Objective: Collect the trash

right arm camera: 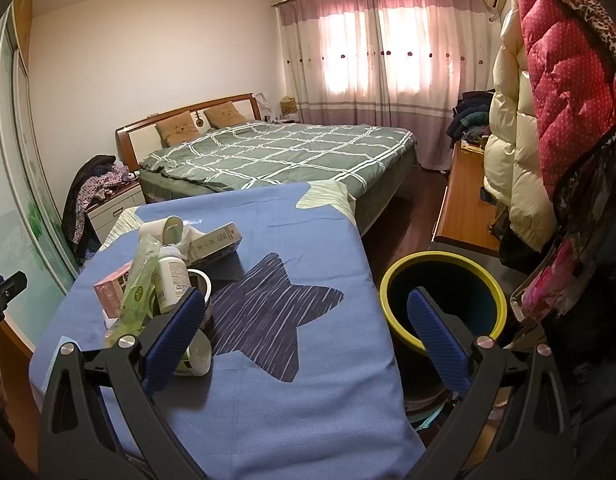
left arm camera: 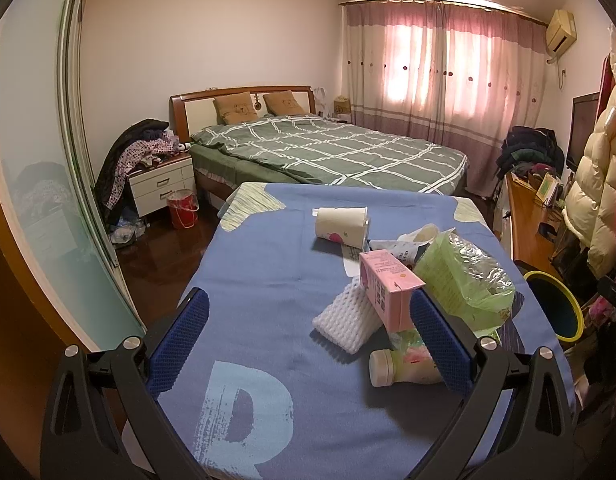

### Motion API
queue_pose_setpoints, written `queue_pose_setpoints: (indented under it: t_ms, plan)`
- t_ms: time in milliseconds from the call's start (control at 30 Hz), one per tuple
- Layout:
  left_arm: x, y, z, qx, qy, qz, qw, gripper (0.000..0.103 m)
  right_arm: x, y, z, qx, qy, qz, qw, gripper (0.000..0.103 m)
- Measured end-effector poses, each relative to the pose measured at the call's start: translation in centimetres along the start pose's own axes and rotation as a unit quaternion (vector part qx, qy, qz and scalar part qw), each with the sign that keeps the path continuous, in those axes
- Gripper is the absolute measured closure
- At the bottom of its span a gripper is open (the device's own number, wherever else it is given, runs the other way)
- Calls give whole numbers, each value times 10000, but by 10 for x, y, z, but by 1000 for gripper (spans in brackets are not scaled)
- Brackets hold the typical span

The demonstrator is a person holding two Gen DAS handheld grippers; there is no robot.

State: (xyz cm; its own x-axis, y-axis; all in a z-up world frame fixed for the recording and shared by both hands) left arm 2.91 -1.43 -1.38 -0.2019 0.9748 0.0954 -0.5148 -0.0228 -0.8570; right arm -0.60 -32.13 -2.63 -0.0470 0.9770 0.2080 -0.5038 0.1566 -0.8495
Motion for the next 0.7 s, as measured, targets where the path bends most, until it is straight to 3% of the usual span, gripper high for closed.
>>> queue_pose_setpoints:
  t_ms: [700]
  plan:
    - [-2, 0, 0, 2, -13, -10, 10000, 4, 0, 0, -1, 0, -7, -7, 10000, 6]
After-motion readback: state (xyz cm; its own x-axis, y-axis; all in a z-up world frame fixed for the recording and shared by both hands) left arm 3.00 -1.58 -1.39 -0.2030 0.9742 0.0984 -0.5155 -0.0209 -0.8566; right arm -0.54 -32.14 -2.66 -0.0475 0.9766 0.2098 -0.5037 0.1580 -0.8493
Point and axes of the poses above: each gripper's, at about its wrist camera, not at the fingertips, and z roughly against the way its jaws point, x to its left, y to its underside, the point moved 3 cm from there along -z, roughly the way its jaws point, and after that the axes turned 13 degrees about -y, right-handed, at the moved point
